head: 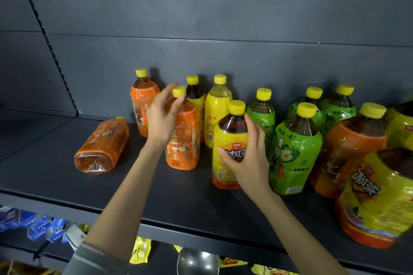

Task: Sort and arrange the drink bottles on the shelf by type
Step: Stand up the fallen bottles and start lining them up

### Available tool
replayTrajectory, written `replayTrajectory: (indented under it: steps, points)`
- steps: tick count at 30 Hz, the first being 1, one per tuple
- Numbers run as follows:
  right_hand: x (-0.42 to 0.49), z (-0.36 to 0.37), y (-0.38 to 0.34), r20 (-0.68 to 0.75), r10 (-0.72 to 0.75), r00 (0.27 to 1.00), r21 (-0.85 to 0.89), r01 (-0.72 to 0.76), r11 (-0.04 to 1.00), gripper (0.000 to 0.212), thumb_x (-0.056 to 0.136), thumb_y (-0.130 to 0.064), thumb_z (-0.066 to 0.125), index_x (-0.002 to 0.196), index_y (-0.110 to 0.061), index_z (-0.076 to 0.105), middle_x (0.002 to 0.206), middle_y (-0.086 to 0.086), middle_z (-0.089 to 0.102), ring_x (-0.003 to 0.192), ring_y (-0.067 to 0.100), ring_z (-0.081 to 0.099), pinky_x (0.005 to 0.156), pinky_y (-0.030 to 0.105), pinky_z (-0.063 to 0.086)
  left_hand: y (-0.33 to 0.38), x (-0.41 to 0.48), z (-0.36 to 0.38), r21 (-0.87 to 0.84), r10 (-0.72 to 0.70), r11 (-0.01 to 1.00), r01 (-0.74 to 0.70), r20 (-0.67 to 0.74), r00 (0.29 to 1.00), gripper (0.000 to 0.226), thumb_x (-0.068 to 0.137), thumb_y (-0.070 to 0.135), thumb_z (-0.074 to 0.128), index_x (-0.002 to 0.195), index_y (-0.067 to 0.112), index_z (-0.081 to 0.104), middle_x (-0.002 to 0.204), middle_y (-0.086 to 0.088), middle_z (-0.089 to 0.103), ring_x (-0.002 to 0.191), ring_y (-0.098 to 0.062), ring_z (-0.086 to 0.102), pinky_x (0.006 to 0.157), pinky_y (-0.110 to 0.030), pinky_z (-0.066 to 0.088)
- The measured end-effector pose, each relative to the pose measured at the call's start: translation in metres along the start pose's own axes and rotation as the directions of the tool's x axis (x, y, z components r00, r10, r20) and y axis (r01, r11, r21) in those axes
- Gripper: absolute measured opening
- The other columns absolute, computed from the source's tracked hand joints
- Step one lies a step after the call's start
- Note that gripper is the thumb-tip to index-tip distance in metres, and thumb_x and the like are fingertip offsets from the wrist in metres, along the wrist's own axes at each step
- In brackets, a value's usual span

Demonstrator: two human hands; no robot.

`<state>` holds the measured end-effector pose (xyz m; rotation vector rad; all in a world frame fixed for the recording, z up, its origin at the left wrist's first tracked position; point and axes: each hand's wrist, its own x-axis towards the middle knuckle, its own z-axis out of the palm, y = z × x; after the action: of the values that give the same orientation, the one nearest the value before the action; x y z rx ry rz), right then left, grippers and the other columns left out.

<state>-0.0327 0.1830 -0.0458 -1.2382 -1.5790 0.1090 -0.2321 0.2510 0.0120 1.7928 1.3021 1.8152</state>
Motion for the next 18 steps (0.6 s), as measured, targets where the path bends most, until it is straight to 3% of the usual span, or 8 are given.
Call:
replayTrajectory:
  steps: [6, 10, 13, 16, 18]
  points:
    - [0.004, 0.005, -0.002, -0.013, 0.003, 1.000, -0.018, -0.003, 1.000, 0.089, 0.076, -0.043, 0.074, 0.142, -0.042, 0.014, 0.143, 0.001, 0.030, 0.131, 0.021, 0.037, 0.084, 0.042, 0.052, 0.000, -0.006, -0.004, -0.038, -0.012, 0.999, 0.014, 0.056, 0.998, 0.047, 0.094, 0.026, 0.057, 0.139, 0.019, 0.043, 0.137, -0.002, 0.051, 0.125, -0.012, 0.049, 0.104, -0.031, 0.043]
    - [0.007, 0.009, -0.002, -0.014, 0.018, 1.000, -0.022, -0.018, 1.000, 0.091, 0.075, -0.041, 0.075, 0.146, -0.033, 0.018, 0.143, 0.002, 0.030, 0.130, 0.022, 0.037, 0.085, 0.043, 0.051, -0.002, -0.012, -0.022, -0.010, -0.067, 0.998, 0.069, 0.106, 0.992, 0.045, 0.092, 0.027, 0.060, 0.135, 0.019, 0.047, 0.124, 0.009, 0.057, 0.115, -0.001, 0.052, 0.092, -0.007, 0.040]
    - [0.008, 0.011, -0.002, -0.014, 0.027, 1.000, -0.002, -0.027, 1.000, 0.091, 0.075, -0.039, 0.075, 0.147, -0.032, 0.020, 0.144, 0.002, 0.029, 0.130, 0.021, 0.037, 0.088, 0.039, 0.049, -0.025, -0.015, -0.058, 0.188, -0.142, 0.972, 0.144, -0.024, 0.990, 0.031, 0.093, 0.037, 0.056, 0.119, 0.019, 0.060, 0.112, 0.003, 0.065, 0.105, -0.011, 0.059, 0.091, -0.033, 0.050]
    - [0.008, 0.011, -0.003, -0.021, 0.035, 0.999, 0.014, -0.035, 0.999, 0.090, 0.075, -0.037, 0.076, 0.145, -0.037, 0.018, 0.144, 0.002, 0.029, 0.130, 0.020, 0.037, 0.088, 0.034, 0.045, -0.052, -0.005, -0.097, 0.565, -0.215, 0.792, 0.230, -0.095, 0.972, 0.031, 0.093, 0.028, 0.052, 0.121, 0.014, 0.060, 0.123, -0.012, 0.060, 0.115, -0.033, 0.051, 0.093, -0.045, 0.042]
    - [0.008, 0.012, -0.005, -0.025, 0.043, 0.999, 0.015, -0.043, 0.999, 0.091, 0.075, -0.034, 0.076, 0.143, -0.040, 0.016, 0.145, 0.002, 0.029, 0.130, 0.019, 0.037, 0.088, 0.030, 0.042, -0.064, 0.006, -0.116, 0.728, -0.383, 0.618, 0.297, -0.051, 0.922, 0.042, 0.093, 0.028, 0.049, 0.132, 0.013, 0.051, 0.135, -0.018, 0.047, 0.124, -0.040, 0.038, 0.100, -0.050, 0.032]
